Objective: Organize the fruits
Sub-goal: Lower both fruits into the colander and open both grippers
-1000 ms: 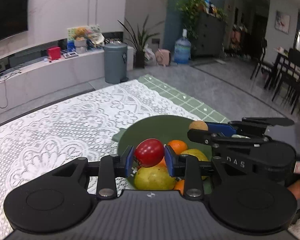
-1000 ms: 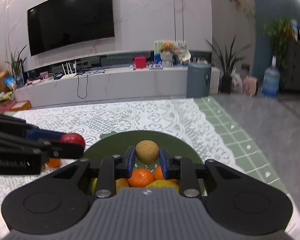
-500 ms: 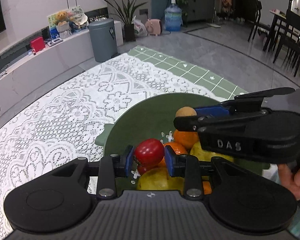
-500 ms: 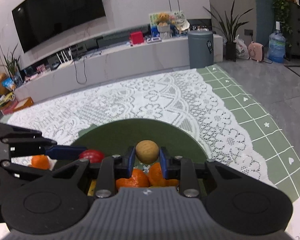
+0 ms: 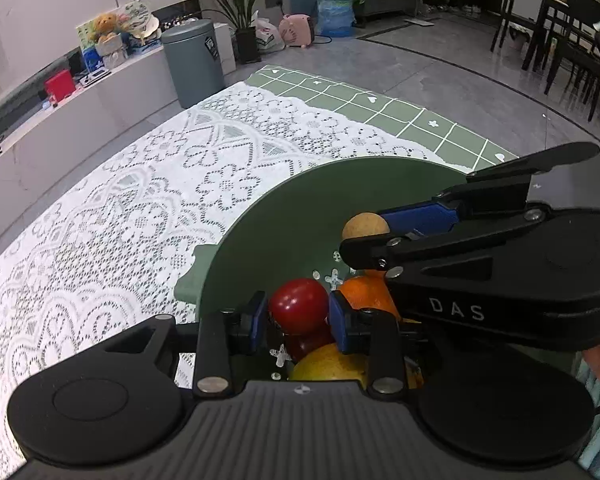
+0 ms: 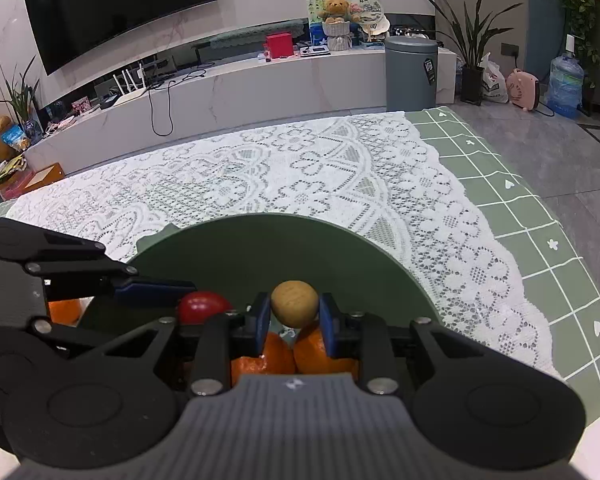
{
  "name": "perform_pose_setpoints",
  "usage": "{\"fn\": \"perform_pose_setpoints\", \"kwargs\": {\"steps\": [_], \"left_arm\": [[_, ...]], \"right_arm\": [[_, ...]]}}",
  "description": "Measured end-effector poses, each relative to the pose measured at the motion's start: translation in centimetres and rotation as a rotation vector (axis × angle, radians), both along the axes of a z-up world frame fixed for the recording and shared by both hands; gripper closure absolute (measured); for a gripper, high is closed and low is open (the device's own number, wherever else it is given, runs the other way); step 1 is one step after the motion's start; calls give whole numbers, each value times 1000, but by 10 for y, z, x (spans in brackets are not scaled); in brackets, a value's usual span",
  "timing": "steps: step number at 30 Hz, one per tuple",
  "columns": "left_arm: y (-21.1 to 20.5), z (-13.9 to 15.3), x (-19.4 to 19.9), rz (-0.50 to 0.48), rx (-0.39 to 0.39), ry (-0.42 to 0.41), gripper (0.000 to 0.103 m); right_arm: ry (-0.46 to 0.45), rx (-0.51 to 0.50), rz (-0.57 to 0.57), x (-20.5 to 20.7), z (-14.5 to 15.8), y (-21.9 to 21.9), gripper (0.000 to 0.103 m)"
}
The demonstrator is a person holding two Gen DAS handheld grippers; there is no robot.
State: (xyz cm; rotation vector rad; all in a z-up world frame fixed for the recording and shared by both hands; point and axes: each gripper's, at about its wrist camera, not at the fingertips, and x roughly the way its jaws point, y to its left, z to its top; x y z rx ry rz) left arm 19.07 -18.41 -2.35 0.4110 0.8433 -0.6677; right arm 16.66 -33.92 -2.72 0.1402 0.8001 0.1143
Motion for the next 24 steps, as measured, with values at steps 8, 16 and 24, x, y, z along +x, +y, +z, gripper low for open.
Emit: {"fn": "perform_pose_setpoints", "kwargs": {"steps": [8, 16, 24], "left_arm": [[-1, -1, 1, -5, 8, -7, 66], [1, 4, -1, 5, 11, -2, 61], [4, 9, -7, 1, 24, -16, 49]], "right_arm": [[-1, -2, -4, -1, 1, 1, 80], [-9, -5, -30, -4, 1, -3, 78], [-70, -49, -60, -12, 7, 1, 58]]}}
